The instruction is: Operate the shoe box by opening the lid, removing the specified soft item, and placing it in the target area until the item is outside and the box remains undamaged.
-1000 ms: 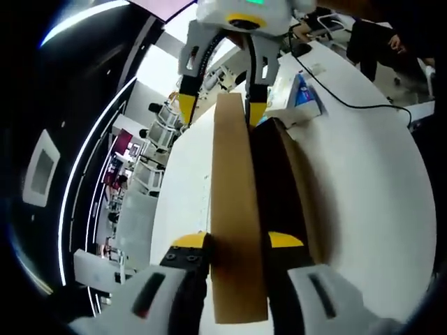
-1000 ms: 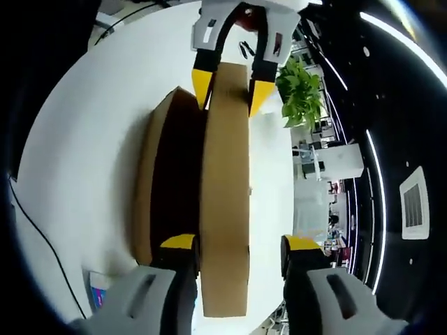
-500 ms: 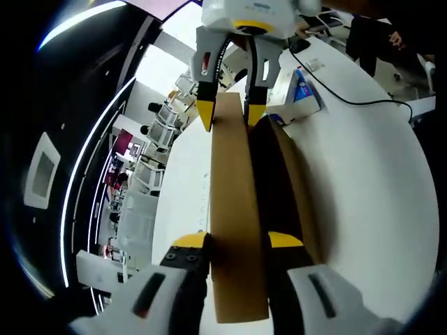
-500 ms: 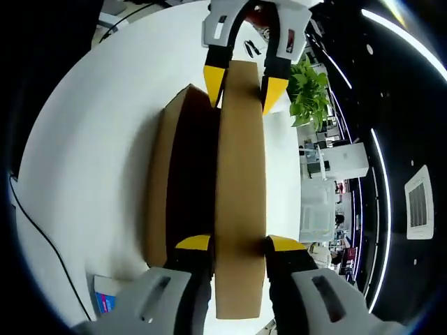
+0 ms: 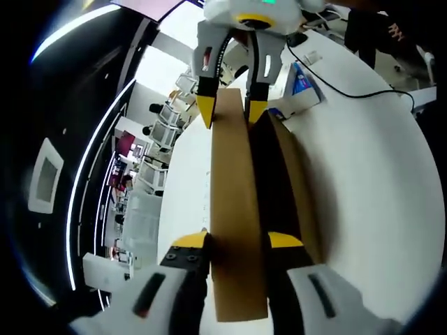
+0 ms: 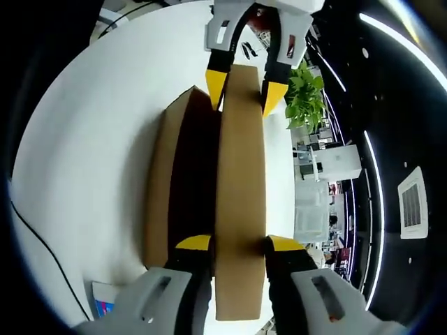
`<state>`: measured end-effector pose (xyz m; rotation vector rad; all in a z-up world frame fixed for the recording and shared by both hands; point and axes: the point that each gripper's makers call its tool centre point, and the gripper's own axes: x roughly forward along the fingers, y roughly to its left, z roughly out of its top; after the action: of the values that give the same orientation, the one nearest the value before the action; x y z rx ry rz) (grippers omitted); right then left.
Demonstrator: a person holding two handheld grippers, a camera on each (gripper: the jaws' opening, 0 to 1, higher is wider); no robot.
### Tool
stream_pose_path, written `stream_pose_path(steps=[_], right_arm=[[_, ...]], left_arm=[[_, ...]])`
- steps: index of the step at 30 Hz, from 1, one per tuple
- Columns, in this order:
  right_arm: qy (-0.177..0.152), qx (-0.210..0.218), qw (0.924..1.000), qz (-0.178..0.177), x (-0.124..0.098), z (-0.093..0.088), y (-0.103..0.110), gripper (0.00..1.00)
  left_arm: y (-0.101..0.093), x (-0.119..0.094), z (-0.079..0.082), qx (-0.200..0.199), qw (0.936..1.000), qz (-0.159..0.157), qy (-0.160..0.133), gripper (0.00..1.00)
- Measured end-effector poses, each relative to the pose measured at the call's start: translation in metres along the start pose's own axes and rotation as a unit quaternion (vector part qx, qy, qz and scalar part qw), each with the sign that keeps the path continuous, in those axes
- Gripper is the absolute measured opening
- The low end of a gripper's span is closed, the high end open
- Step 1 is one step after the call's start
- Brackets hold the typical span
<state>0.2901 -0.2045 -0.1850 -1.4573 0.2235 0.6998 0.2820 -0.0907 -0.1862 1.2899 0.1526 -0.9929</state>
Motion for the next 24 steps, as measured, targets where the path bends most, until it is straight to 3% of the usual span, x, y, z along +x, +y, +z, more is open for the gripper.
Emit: stream_pose_path(steps=[24], right_arm=[[0.008, 0.000, 0.9982, -0.060, -0.008, 0.014, 0.027, 0.28]], left_arm=[[-0.018, 0.000, -0.007, 0.045, 0.9979, 0.047, -0.005, 0.30]])
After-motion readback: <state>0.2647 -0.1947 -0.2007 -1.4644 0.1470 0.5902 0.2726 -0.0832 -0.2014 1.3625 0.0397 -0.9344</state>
